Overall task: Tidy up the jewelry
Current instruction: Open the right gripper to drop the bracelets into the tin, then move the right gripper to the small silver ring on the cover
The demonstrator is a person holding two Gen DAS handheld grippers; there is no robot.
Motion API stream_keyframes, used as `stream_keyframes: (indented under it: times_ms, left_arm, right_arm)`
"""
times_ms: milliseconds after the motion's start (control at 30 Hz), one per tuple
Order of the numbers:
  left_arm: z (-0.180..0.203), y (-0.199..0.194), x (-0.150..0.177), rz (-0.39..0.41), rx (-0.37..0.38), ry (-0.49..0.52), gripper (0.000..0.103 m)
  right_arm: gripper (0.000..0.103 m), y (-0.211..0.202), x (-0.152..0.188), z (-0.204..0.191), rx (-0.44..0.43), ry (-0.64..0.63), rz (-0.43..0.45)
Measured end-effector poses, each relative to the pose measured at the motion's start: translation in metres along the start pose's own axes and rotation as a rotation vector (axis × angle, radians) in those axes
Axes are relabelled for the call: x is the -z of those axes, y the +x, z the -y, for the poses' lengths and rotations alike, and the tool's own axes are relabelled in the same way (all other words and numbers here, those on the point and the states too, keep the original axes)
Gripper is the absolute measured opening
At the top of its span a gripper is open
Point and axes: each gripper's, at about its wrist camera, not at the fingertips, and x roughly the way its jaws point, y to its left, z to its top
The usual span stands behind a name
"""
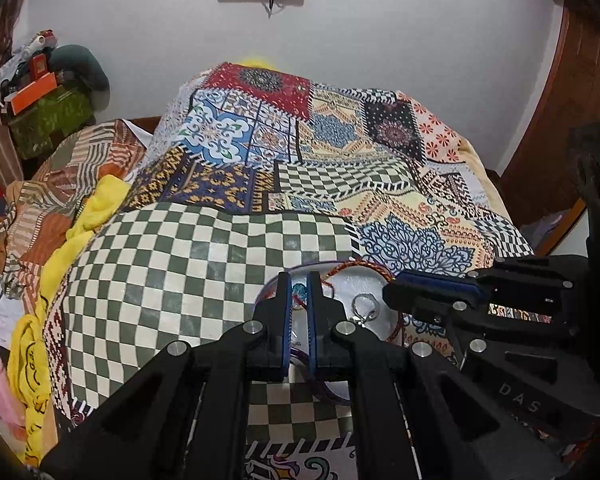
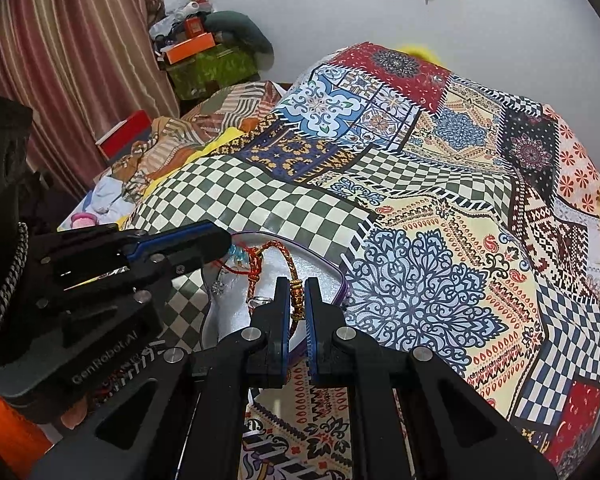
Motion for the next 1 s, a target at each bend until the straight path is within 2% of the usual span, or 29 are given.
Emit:
stream_keyframes:
  times_ms: [300,400,500,533,667,1000]
  left_arm:
    - [0.004,0.003,0.003,-0.050,0.014,-0.005,0.007]
    - [0.004,-0.001,0.003,-0.052,0.013,-0.013,0.014]
    - [0.003,-0.008,0.003,-0.034,0.000,-0.019,0.032]
    - [0.002,-0.012,0.003,-0.020,-0.007,-0.022,0.033]
    - [0.000,-0.026,0.001,0.000,-0.012,-0.021,0.034]
    - [0.003,-0.073,0.002,0.056,-0.019,-0.005,0.034]
  right_arm:
    - [0.007,0.002,0.000,0.000,0.000,0.000,-0.018]
    - [0.007,-0.002,0.001,-0.002,-0.006,0.001,-0.020]
    - [0.012,-0.006,0.001,-0.005,0.004,-0.006,-0.016]
    - [0.014,-0.008,0.001,-0.006,0.012,-0.010,-0.010]
    - [0.033,-0.019,0.002,-0.010,0.046,-0.025,0.023]
    - [0.034,-0.065,0.008,-0.019,0.071,-0.043,0.107]
